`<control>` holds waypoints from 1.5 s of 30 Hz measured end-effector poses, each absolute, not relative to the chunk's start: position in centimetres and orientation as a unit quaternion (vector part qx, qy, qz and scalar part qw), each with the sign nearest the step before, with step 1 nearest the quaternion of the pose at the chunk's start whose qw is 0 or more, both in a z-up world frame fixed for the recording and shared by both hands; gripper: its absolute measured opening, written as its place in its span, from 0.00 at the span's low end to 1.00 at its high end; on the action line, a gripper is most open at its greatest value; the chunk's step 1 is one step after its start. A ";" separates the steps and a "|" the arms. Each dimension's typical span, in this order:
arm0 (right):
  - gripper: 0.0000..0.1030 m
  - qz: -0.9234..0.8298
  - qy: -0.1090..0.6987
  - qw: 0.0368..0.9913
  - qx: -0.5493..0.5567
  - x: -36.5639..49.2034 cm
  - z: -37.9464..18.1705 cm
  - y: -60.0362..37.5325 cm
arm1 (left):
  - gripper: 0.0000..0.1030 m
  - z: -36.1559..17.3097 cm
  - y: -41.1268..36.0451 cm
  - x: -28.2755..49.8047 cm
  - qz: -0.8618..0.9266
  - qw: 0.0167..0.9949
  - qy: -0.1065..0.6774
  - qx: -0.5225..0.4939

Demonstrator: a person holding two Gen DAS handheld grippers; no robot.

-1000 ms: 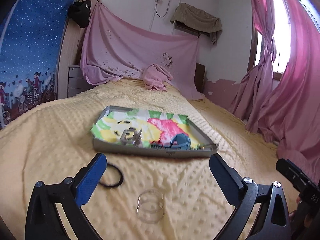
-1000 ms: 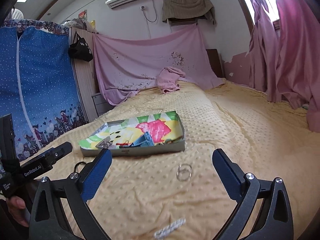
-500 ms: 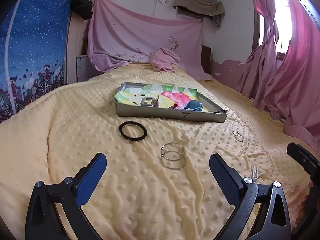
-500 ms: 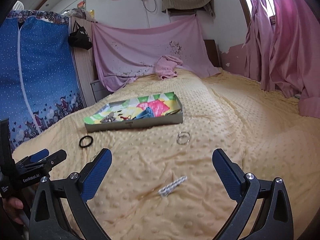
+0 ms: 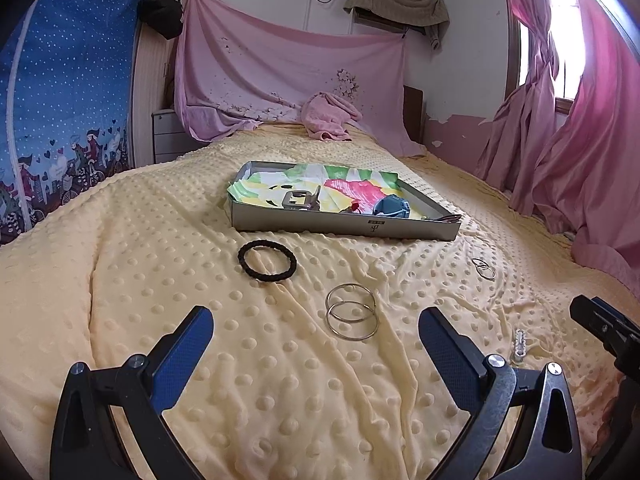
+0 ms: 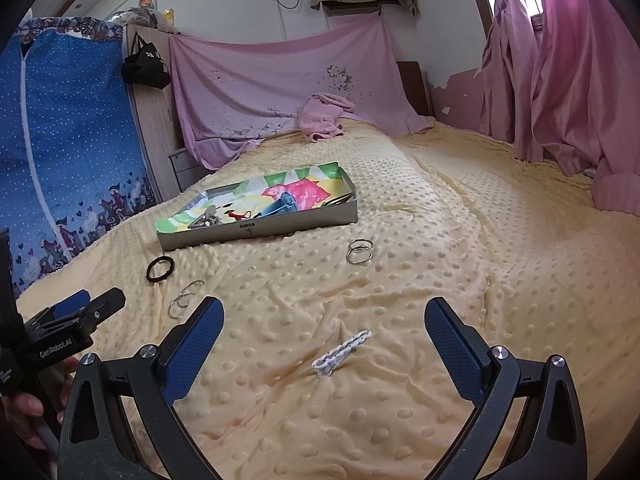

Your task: Organize jewelry

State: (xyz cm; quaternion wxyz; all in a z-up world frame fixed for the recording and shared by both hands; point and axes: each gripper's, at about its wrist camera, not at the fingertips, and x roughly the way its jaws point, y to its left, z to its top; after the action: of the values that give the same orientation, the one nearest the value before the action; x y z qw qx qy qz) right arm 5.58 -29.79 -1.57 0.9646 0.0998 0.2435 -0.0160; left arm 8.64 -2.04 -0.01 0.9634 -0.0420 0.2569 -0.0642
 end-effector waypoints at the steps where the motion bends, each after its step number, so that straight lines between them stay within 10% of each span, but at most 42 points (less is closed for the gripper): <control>1: 0.96 -0.016 0.245 0.965 0.097 5.8 -1.5 -29.7 | 1.00 0.0 -2.0 8.7 -0.064 0.963 0.257 -0.042; 13: 0.96 -0.012 0.280 0.957 0.076 7.8 -2.3 -28.9 | 1.00 -0.6 -2.4 10.1 -0.045 0.962 0.267 -0.035; 19: 0.64 0.005 0.315 0.946 0.083 9.2 -3.8 -28.4 | 0.99 -1.2 -3.2 11.2 -0.073 0.959 0.274 -0.027; 45: 0.21 0.049 0.421 0.895 0.141 12.5 -8.4 -27.6 | 0.46 -5.5 -5.8 16.4 -0.157 0.909 0.383 -0.037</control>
State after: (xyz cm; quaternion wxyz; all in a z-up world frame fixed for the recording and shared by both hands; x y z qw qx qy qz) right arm 12.49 -27.57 -8.43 0.8948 0.1406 0.4209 0.0490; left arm 16.36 -5.77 -5.54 0.9095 -0.0365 0.3833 -0.1569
